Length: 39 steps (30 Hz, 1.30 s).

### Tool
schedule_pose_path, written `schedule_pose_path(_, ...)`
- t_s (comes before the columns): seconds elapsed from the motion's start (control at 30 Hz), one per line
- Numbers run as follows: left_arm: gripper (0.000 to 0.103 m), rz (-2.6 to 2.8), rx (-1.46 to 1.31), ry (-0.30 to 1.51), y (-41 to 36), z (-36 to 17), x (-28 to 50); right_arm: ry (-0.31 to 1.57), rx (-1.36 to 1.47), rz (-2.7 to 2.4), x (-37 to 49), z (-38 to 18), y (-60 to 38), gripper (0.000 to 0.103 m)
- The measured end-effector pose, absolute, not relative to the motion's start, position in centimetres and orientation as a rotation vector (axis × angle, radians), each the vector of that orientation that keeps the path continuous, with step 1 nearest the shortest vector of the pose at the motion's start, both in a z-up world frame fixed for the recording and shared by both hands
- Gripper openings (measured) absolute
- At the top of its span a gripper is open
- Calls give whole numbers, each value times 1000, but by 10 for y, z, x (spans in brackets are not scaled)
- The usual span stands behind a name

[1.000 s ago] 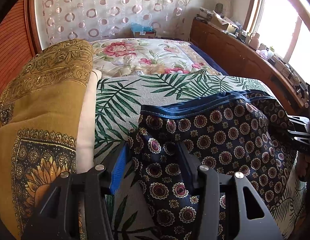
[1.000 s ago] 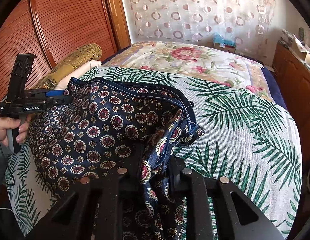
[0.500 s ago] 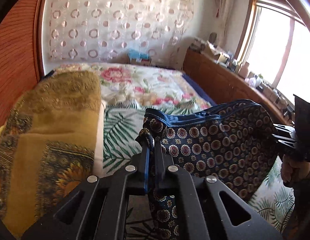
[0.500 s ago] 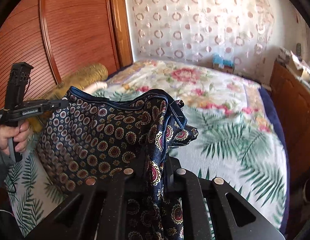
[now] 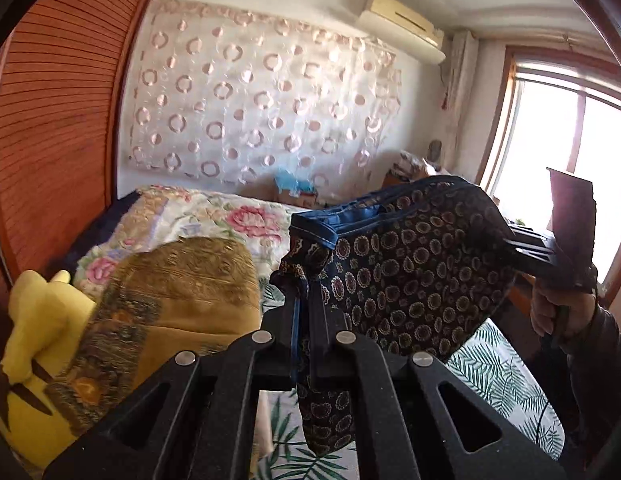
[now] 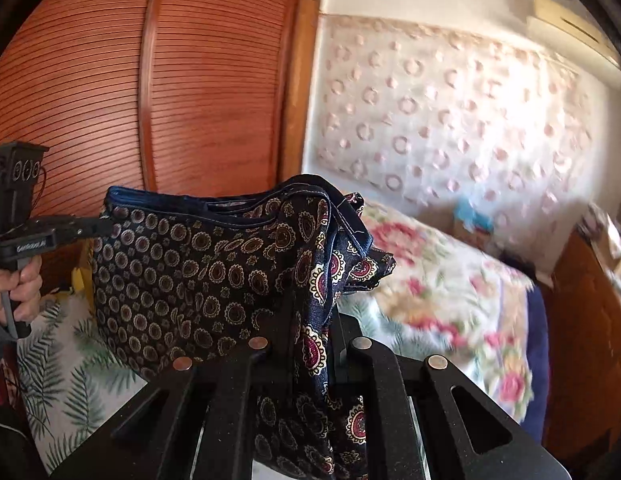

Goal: Fold small clothes
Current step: 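Carry the shirt bundle with both grippers onto the mustard-yellow folded cloth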

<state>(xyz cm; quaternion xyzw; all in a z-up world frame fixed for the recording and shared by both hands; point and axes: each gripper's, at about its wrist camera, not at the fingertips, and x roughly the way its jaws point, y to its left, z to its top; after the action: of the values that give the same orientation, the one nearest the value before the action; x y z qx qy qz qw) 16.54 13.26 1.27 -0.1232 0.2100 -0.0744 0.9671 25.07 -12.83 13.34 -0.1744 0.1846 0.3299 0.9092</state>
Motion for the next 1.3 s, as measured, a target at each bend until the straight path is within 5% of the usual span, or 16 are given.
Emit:
schedule_pose_path(0.23, 4, -24, -279, 409, 176, 13, 128, 315, -504, 841, 281, 161, -49, 11)
schedule_pose_path(0.6, 4, 154, -344, 549, 232, -61, 132, 397, -672, 929, 348, 120, 102, 12)
schedule_pose_path(0.77, 4, 168, -354, 576, 237, -77, 128, 433, -594, 882, 362, 115, 130, 29)
schedule_pose_path(0.83, 4, 178, -351, 582, 236, -81, 127, 423, -547, 854, 365, 122, 131, 49)
schedule_pose_path(0.9, 4, 182, -348, 582, 227, -78, 120, 384, -521, 815, 358, 123, 127, 56)
schedule_pose_path(1.3, 4, 222, -281, 609, 221, -74, 122, 609, -510, 813, 341, 39, 107, 57)
